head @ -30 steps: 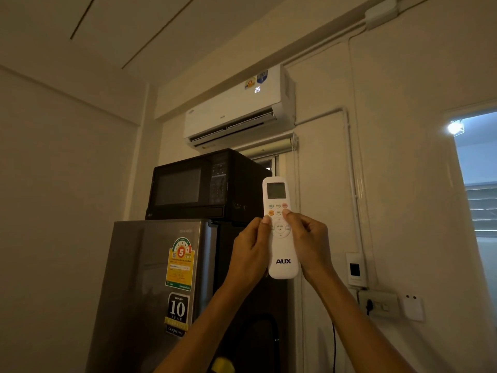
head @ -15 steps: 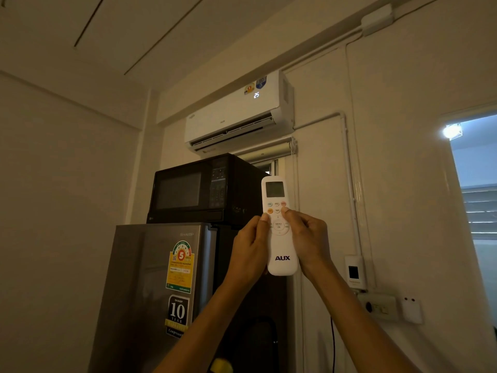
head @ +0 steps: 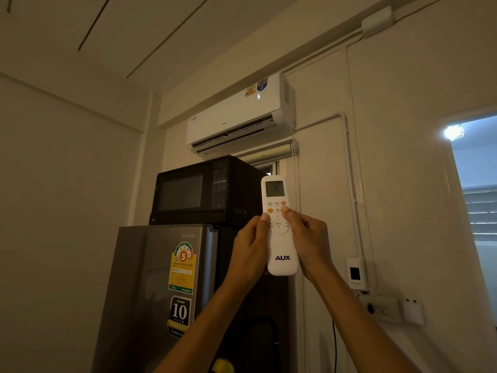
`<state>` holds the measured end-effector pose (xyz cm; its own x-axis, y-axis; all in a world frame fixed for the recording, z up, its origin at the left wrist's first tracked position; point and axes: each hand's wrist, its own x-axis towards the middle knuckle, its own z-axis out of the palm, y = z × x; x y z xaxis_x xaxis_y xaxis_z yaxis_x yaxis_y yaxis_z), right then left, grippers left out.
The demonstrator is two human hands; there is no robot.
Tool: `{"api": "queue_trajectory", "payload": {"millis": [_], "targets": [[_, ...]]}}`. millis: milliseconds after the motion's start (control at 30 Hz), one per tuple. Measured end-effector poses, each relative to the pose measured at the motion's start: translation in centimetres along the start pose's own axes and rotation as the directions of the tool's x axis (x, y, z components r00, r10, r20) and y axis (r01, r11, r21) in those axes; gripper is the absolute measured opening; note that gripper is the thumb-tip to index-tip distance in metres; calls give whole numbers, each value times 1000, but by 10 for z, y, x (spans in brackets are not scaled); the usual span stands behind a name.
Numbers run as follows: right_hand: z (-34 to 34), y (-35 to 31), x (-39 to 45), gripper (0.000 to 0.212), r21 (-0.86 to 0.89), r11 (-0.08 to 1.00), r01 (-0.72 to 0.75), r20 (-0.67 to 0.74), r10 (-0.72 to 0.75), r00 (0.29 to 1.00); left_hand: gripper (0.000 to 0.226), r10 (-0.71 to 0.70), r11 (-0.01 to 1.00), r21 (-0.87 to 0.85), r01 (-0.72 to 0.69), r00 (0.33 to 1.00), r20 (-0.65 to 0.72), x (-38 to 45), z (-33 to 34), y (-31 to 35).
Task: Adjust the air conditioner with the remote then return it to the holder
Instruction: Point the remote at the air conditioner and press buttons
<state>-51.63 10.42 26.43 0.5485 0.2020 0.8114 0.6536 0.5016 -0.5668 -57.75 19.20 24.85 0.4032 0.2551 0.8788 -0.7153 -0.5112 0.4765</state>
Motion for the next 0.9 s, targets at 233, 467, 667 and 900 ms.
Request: {"api": "queue_trajectory", "payload": {"millis": [233, 467, 667, 900], "targets": [[2, 3, 2, 8, -14, 1000, 0, -5, 0, 1000, 20, -3, 1000, -6, 3, 1000, -1, 2, -1, -2], [3, 3, 2, 9, -8, 1000, 4, -9, -5, 1000, 20, -5, 1000, -24, 5, 1000, -4, 2, -2, -3], [4, 4, 3, 9, -16, 1000, 6, -6, -6, 1000, 20, -10, 1000, -12, 10, 1000, -10, 2, -1, -5], [4, 5, 4, 8, -14, 1000, 0, -11, 0, 1000, 20, -13, 1000, -9, 13, 1000, -9, 3, -2, -5]]}}
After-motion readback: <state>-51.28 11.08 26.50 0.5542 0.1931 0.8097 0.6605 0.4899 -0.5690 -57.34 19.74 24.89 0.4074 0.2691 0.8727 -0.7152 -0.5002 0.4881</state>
